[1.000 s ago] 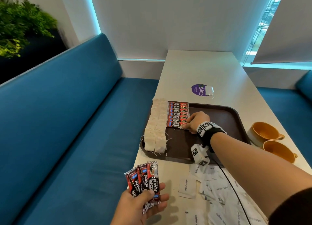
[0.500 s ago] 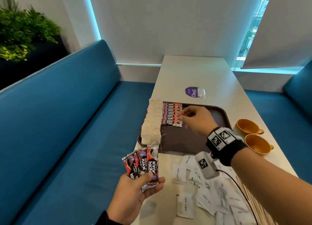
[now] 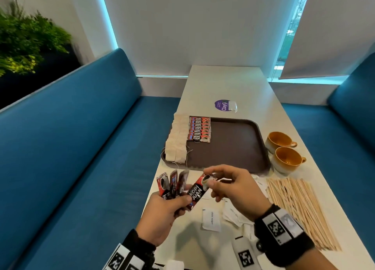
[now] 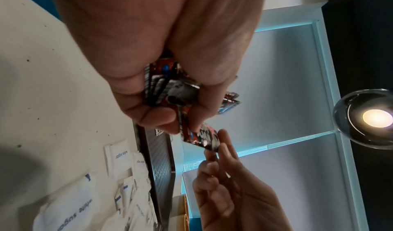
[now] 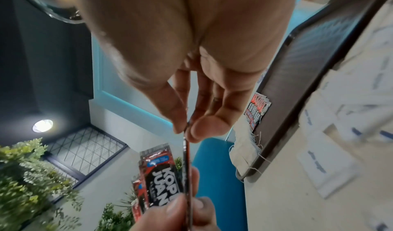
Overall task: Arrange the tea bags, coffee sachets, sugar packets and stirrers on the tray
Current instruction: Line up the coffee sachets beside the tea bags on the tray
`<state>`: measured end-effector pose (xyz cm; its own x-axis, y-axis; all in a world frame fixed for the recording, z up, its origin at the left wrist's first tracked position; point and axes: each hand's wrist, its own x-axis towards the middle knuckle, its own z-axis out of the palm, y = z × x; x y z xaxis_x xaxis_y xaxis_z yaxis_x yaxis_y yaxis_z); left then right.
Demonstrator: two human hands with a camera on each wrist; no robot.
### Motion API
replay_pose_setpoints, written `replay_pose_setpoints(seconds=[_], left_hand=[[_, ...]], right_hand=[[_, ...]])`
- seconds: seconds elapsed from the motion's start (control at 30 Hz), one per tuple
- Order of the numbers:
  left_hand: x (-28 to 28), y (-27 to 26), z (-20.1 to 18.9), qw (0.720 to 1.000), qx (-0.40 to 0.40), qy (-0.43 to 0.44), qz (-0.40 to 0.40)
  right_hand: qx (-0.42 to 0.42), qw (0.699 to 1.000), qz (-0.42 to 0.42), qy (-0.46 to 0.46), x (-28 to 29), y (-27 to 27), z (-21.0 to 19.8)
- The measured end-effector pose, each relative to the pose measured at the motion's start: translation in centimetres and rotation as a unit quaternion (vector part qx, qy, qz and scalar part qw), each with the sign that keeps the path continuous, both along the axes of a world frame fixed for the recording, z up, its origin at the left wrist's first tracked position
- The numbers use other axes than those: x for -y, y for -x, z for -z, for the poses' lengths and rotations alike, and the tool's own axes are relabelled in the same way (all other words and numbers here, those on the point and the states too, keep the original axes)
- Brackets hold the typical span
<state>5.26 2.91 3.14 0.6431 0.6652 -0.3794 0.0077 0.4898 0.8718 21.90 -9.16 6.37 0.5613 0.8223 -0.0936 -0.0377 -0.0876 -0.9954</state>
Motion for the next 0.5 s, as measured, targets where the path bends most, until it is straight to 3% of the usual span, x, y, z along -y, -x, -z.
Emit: replay_pose_setpoints(seconds=[0.23, 0.5], left_hand=[[0.1, 0.1, -0.5, 0.994, 0.047, 0.08, -0.062], [-0.3, 0.6, -0.6, 0.977, 0.078, 0.199, -0.023]], right_hand=[[-0.069, 0.997, 0.032, 0.005, 2.0, 1.2, 1.3], [-0.088, 0.994, 0.067, 0.01, 1.7, -0.5, 2.0]])
